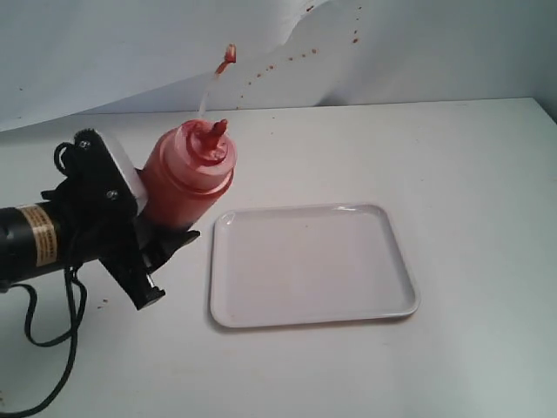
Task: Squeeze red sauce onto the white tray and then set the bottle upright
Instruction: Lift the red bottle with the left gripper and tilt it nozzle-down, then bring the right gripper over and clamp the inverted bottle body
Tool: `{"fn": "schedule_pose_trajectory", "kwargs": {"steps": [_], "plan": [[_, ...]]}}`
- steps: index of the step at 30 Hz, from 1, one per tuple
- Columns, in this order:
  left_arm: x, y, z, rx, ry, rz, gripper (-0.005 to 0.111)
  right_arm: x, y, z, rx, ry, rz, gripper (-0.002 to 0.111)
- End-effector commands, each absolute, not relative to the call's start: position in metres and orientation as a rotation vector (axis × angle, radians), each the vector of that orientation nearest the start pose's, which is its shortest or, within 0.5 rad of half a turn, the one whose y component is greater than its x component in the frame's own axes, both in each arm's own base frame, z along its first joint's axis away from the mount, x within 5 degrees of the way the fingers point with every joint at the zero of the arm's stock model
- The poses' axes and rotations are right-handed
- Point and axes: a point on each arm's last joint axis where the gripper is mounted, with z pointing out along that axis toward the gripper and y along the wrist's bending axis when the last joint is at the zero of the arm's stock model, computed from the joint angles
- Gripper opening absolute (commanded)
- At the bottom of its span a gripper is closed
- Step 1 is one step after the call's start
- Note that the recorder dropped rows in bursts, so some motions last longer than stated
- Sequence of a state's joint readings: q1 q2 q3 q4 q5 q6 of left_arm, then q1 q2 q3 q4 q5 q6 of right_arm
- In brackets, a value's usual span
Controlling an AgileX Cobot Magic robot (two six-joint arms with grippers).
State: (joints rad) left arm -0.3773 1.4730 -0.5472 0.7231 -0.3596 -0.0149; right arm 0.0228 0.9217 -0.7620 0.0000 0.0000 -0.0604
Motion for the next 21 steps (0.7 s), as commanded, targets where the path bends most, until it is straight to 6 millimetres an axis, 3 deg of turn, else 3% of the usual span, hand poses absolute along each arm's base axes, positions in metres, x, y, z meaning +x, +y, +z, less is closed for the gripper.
{"fn": "schedule_pose_trajectory", "kwargs": {"steps": [1,5,10,15,21], "plan": [[0.255,-0.138,0.217,1.18,1.774,0.004,0.0,0.231,0.022,0.347,-0.147,1.771,0.017,0.0],[0.268,-0.143,0.239,1.22,1.809,0.151,0.0,0.25,0.042,0.341,-0.279,1.826,0.018,0.0],[0.28,-0.14,0.26,1.263,1.797,0.32,0.0,0.265,0.054,0.349,-0.311,1.855,0.05,0.0],[0.283,-0.137,0.258,1.37,1.748,0.439,0.0,0.269,0.064,0.365,-0.381,1.838,0.044,0.0],[0.293,-0.16,0.253,1.533,1.67,0.566,0.0,0.274,0.074,0.378,-0.443,1.814,0.05,0.0]]}}
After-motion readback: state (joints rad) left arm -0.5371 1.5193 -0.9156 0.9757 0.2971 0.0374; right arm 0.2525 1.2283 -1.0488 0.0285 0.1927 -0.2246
